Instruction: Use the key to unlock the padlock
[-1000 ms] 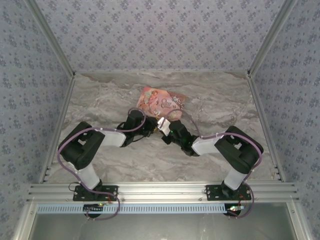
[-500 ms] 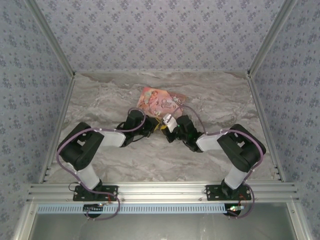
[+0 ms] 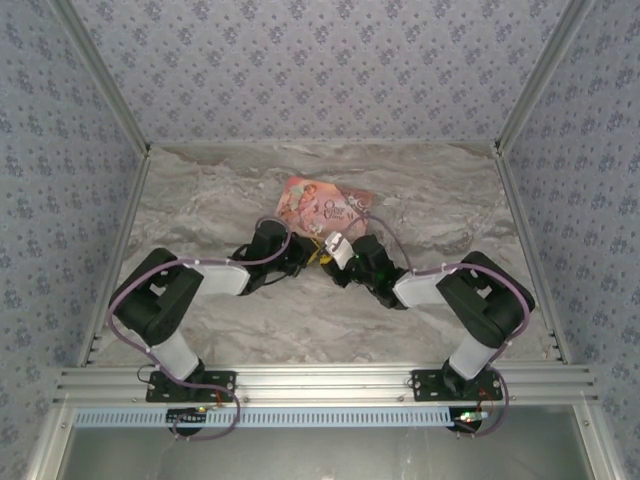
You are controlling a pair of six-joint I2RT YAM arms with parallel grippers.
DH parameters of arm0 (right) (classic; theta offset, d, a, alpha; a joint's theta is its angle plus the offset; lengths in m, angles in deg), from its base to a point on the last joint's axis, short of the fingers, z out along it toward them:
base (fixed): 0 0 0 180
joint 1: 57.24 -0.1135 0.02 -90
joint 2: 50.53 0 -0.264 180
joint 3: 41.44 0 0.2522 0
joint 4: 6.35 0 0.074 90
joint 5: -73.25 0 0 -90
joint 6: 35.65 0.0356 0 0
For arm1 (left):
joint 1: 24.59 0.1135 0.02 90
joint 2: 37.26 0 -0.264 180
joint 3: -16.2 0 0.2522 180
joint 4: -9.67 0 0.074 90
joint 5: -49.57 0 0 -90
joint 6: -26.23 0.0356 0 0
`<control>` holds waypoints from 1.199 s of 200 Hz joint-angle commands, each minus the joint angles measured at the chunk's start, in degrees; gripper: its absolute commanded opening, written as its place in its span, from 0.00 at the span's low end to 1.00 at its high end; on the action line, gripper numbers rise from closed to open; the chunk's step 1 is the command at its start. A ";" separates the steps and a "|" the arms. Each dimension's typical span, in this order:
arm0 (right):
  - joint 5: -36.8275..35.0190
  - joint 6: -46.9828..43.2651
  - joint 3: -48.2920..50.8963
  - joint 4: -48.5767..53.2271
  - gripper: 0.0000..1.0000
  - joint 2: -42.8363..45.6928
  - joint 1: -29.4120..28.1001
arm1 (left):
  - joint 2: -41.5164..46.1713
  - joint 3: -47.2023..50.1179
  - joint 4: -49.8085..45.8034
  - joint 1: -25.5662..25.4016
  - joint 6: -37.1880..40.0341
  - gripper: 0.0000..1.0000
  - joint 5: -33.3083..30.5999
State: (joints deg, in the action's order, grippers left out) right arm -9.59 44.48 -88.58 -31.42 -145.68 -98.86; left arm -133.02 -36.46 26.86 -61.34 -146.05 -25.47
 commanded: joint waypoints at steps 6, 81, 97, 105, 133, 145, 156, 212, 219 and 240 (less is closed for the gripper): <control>-7.91 -5.34 2.32 -0.47 0.37 2.82 -1.72 | 2.51 0.91 0.54 0.50 1.36 0.00 -0.59; -24.97 -15.47 5.35 -6.63 0.56 2.28 -9.75 | 2.63 1.01 1.61 0.72 0.11 0.00 0.19; -25.88 -16.36 4.75 -7.60 0.56 1.82 -10.52 | 2.69 0.93 1.65 0.77 0.04 0.00 0.48; -25.94 -16.70 4.52 -7.66 0.56 1.64 -10.74 | 2.65 0.96 1.57 0.72 -0.03 0.00 0.49; -25.63 -17.81 3.02 -7.95 0.53 0.64 -11.00 | 2.86 1.02 1.56 0.76 -0.11 0.00 0.58; -25.71 -18.23 2.60 -8.23 0.52 0.13 -10.93 | 2.88 1.03 1.49 0.76 -0.04 0.00 0.61; -25.72 -18.27 2.19 -8.41 0.51 -0.35 -10.93 | 2.95 0.99 1.47 0.74 -0.07 0.00 0.68; -25.28 -18.17 -0.18 -7.93 0.37 -1.95 -10.87 | 2.95 1.00 1.49 0.73 -0.06 0.00 0.74; -25.11 -18.17 -0.41 -7.86 0.35 -2.12 -10.93 | 2.94 0.96 1.47 0.72 -0.11 0.00 0.83; -25.17 -18.19 -1.01 -7.40 0.26 -2.61 -10.93 | 3.00 0.99 1.69 0.72 -0.14 0.00 0.94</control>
State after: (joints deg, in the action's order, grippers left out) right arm -34.12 26.31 -87.95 -38.29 -147.17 -109.53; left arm -132.50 -35.63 26.76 -60.95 -145.87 -25.43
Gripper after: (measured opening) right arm 0.291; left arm 0.087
